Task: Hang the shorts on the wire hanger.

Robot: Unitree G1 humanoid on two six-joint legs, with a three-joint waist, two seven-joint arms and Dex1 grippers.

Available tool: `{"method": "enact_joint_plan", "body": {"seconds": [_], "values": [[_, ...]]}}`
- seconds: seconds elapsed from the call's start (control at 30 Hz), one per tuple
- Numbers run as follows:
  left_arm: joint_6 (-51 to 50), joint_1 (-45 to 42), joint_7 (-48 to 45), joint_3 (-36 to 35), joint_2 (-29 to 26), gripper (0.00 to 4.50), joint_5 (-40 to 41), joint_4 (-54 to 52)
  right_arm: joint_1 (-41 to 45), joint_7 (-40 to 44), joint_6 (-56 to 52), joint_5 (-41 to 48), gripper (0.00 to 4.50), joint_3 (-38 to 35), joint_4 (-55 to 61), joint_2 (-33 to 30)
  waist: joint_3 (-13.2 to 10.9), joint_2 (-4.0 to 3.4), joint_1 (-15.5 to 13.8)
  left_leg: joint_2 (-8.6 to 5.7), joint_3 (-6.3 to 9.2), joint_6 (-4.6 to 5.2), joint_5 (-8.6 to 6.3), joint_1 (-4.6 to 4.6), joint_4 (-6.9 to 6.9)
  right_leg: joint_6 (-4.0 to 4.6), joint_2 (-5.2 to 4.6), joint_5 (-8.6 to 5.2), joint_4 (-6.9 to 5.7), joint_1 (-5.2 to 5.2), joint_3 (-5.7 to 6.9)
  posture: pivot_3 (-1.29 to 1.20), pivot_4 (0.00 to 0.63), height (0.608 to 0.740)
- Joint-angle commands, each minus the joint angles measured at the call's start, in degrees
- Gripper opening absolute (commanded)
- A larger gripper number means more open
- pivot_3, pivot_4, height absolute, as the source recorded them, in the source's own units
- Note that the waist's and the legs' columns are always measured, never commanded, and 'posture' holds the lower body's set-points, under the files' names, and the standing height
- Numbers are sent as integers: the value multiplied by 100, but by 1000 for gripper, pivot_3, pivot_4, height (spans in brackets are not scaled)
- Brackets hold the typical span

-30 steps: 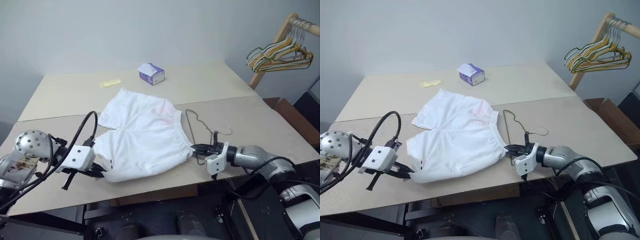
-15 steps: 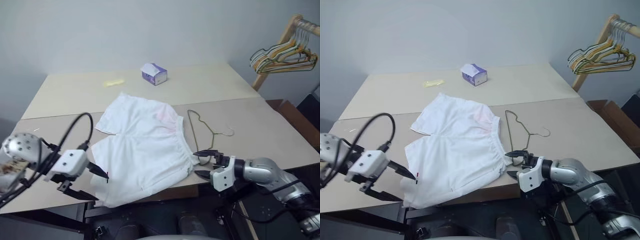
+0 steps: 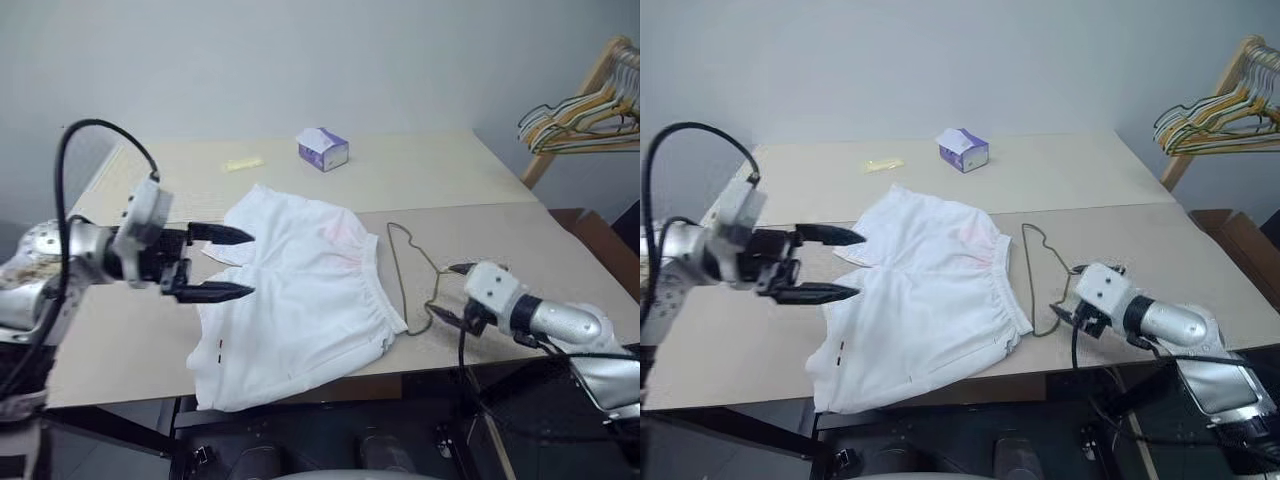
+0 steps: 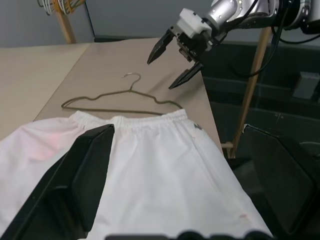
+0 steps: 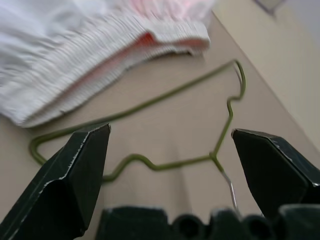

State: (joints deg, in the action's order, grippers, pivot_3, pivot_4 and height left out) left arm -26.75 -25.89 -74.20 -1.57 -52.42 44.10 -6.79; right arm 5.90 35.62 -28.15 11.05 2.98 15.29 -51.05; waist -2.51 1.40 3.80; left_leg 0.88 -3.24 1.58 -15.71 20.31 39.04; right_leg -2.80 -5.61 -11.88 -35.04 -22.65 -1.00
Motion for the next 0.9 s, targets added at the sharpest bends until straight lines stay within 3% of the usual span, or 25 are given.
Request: {"method": "enact_joint_plan", "body": {"seconds": [0.03,0.17,0.27,0.4,0.73,0.9], "values": [[-68,-213,185,22,249,4462,-121,-133,407,-387,-2083,288,4500,4,617,289,0,0,27,1,1,-1,-1,6,0,1,3,-1,0,-6,-1,-121,0,740],[-117,-255,145,16,423,4462,-228,-135,687,-810,-3663,344,4500,175,863,858,1,0,37,10,3,-3,-1,28,-3,15,21,0,-7,-40,-7,-131,0,740],[-80,-265,88,22,487,4462,-326,-101,748,-1077,-4058,154,4500,441,808,1093,0,0,39,11,3,-4,0,44,-1,18,24,1,-8,-54,-4,-133,0,740],[-92,-263,77,12,570,4500,-389,-118,935,-1395,-4233,-27,3656,524,474,1355,9,14,65,11,0,-4,0,46,3,14,23,3,-3,-52,-4,-132,0,740],[-34,-245,107,35,716,4500,-535,-140,1074,-1328,-4104,-194,150,614,252,936,12,18,132,8,5,-4,0,63,5,11,20,5,3,-59,-1,-137,0,740],[-102,-337,41,67,762,4500,-573,-112,1058,-1184,-2935,-662,70,860,-52,371,12,18,186,8,6,-3,0,68,5,11,20,5,3,-64,2,-134,0,740]]}}
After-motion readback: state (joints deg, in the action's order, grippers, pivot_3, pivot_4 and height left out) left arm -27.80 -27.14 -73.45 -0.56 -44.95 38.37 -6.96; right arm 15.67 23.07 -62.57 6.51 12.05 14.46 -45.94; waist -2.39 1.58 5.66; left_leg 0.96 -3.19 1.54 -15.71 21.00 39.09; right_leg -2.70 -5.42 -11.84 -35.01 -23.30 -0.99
